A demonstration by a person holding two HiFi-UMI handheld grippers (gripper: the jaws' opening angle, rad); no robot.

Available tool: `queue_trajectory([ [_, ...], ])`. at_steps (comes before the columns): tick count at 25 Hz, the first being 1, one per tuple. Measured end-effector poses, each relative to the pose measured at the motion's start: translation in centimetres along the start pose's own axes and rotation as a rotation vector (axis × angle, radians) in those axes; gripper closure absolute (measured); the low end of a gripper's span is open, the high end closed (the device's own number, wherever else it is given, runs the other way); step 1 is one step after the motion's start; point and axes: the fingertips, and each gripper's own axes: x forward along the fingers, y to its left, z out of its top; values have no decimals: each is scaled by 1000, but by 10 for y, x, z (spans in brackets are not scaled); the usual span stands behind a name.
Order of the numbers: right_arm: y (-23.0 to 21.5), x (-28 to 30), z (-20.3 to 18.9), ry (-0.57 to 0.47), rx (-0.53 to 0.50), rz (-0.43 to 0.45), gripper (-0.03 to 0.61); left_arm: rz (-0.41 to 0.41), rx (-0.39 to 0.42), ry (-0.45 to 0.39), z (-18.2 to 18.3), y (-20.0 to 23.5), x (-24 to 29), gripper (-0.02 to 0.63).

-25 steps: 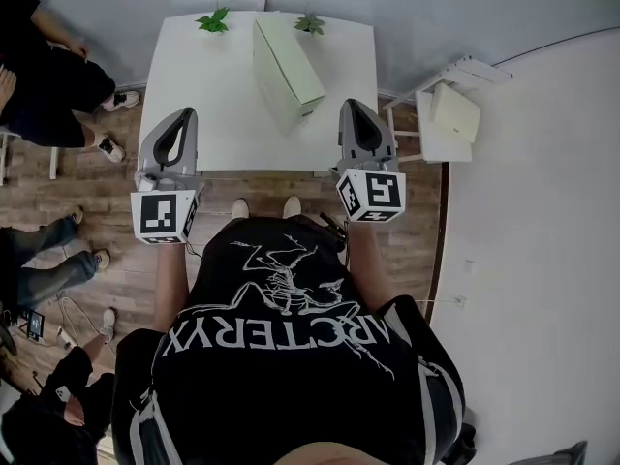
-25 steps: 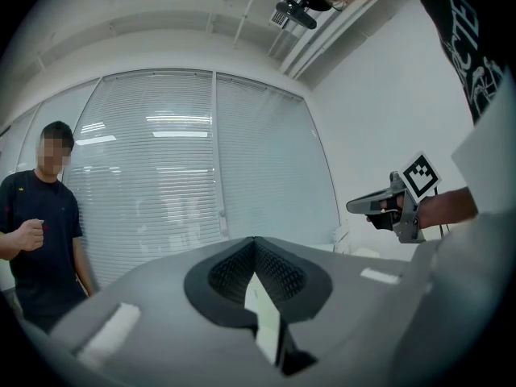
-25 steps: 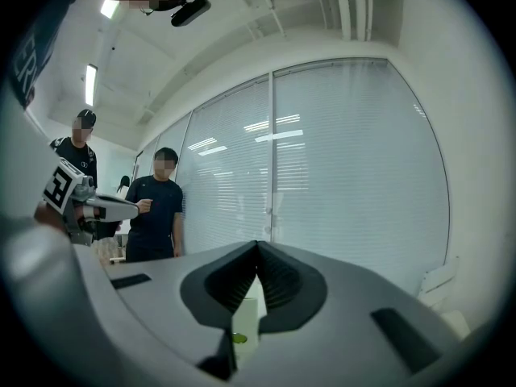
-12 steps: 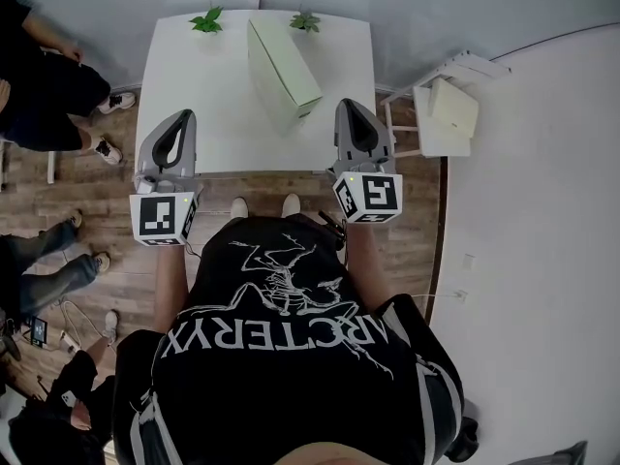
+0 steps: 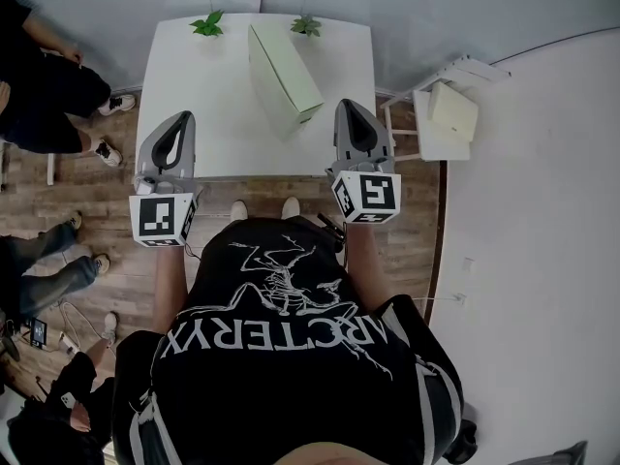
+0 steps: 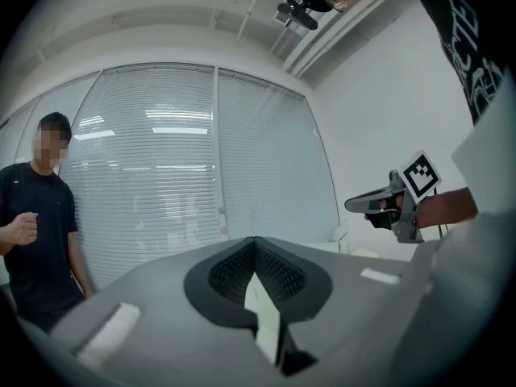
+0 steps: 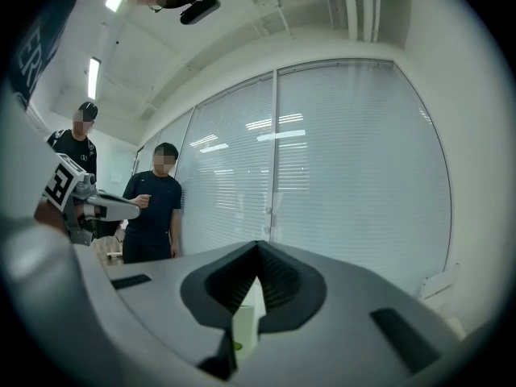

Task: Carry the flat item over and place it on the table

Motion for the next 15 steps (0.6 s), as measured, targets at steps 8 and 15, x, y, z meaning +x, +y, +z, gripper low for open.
queue_trajectory([
  [8,-3,2,0,1,0,-6,568,-6,3,-2,2,-1,4,607],
  [15,-6,5,4,-5,-4,-11,568,-8,14,-13,9,-1,9,607],
])
